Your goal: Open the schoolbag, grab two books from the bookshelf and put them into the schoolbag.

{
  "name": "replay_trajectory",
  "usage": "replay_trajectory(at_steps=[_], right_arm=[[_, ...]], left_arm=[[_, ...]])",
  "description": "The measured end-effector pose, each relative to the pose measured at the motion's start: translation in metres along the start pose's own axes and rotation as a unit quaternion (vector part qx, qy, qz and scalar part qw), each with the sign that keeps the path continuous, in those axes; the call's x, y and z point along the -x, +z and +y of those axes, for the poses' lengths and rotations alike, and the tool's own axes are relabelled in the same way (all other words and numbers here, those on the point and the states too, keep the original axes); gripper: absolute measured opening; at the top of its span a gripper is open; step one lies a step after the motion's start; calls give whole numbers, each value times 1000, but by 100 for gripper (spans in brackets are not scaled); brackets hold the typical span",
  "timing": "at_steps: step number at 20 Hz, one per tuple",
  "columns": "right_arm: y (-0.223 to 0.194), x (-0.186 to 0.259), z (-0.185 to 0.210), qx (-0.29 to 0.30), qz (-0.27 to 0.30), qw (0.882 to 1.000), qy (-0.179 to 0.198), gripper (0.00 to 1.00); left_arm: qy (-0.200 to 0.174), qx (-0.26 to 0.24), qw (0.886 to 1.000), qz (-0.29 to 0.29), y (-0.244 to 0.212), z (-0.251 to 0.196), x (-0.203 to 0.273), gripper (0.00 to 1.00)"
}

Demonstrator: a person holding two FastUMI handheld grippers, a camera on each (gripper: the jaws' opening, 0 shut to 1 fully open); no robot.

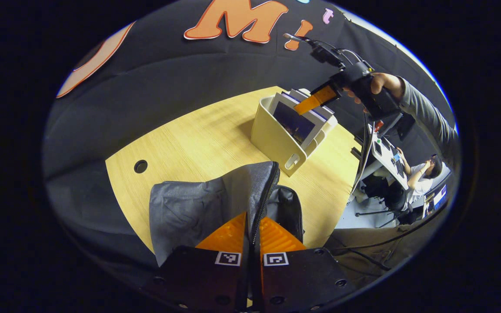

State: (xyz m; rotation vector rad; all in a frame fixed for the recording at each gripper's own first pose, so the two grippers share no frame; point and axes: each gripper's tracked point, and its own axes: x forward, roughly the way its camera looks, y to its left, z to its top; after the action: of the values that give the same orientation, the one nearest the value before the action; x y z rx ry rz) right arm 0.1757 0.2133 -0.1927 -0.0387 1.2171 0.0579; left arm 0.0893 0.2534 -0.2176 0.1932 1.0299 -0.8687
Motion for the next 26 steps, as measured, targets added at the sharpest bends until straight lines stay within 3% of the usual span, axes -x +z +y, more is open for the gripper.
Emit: replay_trajectory(at_steps=[5,7,8,9,14,18,26], right_arm=[[0,-26,2,-20,53,998,-1,70],[-3,-33,2,-45,67,997,-2,57],[-4,-31,5,-60,74,995,4,44],[-5,-34,4,-71,74,995,6,40],[-18,-22,-8,-91,84,992,5,35],[-31,4,-5,-89,73,993,26,34],[-92,43,-5,-95,57,993,49,34]], left_arm=[[-3,5,1000,10,2,2,-4,5],[-4,9,1000,11,1,-1,-3,5],[-4,9,1000,13,0,0,-5,5],[-4,11,1000,13,-1,-1,-6,5],[-2,9,1000,17,-3,-3,-9,5],[0,10,1000,21,-5,-5,-13,5],[-1,13,999,32,-9,-11,-25,5]])
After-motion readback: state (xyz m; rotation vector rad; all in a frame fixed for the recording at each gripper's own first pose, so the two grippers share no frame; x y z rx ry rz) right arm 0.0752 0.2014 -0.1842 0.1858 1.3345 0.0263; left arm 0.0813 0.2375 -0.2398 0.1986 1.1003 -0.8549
